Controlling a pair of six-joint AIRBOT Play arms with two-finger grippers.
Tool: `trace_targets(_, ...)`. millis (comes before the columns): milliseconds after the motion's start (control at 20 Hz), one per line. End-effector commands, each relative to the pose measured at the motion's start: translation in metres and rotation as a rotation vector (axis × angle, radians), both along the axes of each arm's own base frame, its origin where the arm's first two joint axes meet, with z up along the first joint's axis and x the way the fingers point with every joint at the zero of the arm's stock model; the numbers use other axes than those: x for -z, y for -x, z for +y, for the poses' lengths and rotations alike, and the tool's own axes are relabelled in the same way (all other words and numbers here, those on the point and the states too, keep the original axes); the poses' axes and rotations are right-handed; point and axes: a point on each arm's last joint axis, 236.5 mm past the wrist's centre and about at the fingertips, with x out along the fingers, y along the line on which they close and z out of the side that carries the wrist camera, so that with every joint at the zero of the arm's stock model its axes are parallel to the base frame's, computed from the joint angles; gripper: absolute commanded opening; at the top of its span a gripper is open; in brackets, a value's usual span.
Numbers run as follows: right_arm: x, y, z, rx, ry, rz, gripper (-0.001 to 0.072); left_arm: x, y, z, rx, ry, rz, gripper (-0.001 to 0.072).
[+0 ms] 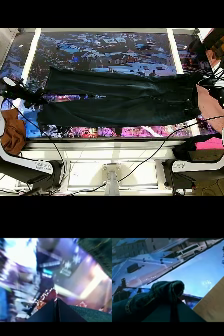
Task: Fold the clothes and pants, and hang the long-sleeved shirts on hangers.
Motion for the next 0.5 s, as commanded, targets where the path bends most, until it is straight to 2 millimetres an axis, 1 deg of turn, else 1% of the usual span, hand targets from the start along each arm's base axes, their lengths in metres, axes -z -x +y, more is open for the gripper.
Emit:
trace_targets(0, 0.0, 0.0, 0.0, -0.001, 0.002, 0.001, 0.0035, -0.043, -0.033, 0.017, 0.027, -0.11, -0.204, 0.0028)
trace_targets(100, 0.0, 0.0, 0.0, 0.0, 0.003, 0.0, 0.0035, -0.066, -0.044, 0.024, 0.084, -0.178, -0.292, 0.0028)
trace_targets(200, 0.0, 0.0, -0.001, -0.001, 0.011, 0.002, 0.0035, -0.076, -0.05, 0.028, 0.117, -0.219, -0.338, 0.0028)
trace_targets(350, 0.001, 0.001, -0.002, -0.007, 0.023, 0.009, 0.0035, -0.074, -0.051, 0.027, 0.18, -0.243, -0.346, 0.0027)
trace_targets(450, 0.001, 0.001, -0.002, -0.008, 0.022, 0.009, 0.0035, -0.076, -0.055, 0.031, 0.181, -0.262, -0.367, 0.0027)
